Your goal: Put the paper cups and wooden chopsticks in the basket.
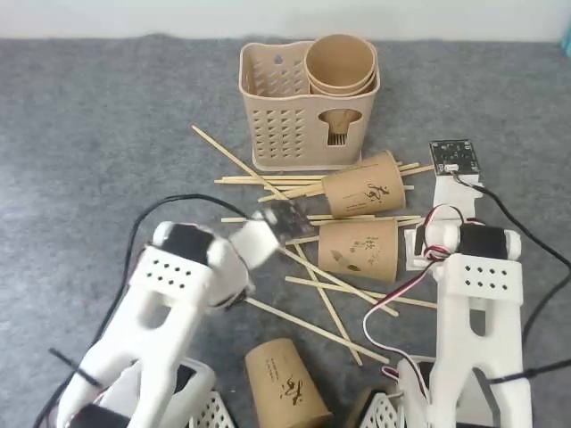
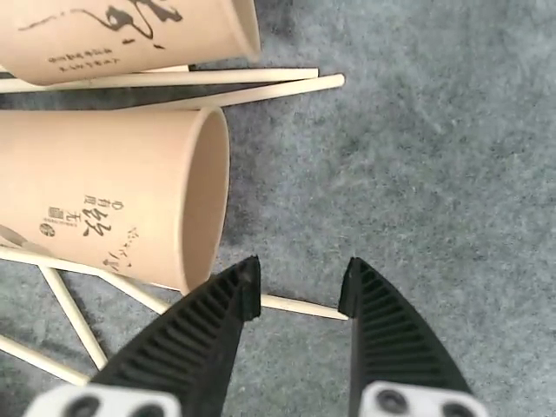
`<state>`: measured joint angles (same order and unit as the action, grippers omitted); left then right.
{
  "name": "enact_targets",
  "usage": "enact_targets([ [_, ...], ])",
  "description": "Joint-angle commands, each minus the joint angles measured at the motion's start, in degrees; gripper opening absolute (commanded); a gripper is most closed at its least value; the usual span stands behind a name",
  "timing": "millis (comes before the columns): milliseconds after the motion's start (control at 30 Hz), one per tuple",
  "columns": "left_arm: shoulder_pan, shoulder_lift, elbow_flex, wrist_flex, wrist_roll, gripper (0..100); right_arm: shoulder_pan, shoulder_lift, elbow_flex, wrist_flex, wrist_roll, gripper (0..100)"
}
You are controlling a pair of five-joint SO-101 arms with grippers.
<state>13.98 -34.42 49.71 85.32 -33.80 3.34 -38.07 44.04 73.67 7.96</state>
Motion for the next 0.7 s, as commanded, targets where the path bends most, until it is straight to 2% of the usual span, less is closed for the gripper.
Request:
enact_targets([
  [0, 4.8, -5.8, -4.6, 9.4, -0.9, 19, 0.6, -1.8, -2.4, 0.4, -0.2, 16.9],
  [100, 6.5, -12.2, -4.8, 10.7, -1.0, 25, 0.5, -1.5, -2.4, 0.3, -0.2, 16.9],
  [267, 11.9, -17.3, -5.5, 12.3, -0.8, 25, 0.2, -1.5, -2.4, 0.2, -0.2, 16.9],
  [433, 15.8, -12.2, -5.7, 12.2, -0.6, 25, 0.2, -1.5, -2.4, 0.2, -0.2, 16.9],
  [667, 16.8, -7.0, -4.2, 9.7, -0.6, 25, 0.5, -1.5, -2.4, 0.2, -0.1, 16.9],
])
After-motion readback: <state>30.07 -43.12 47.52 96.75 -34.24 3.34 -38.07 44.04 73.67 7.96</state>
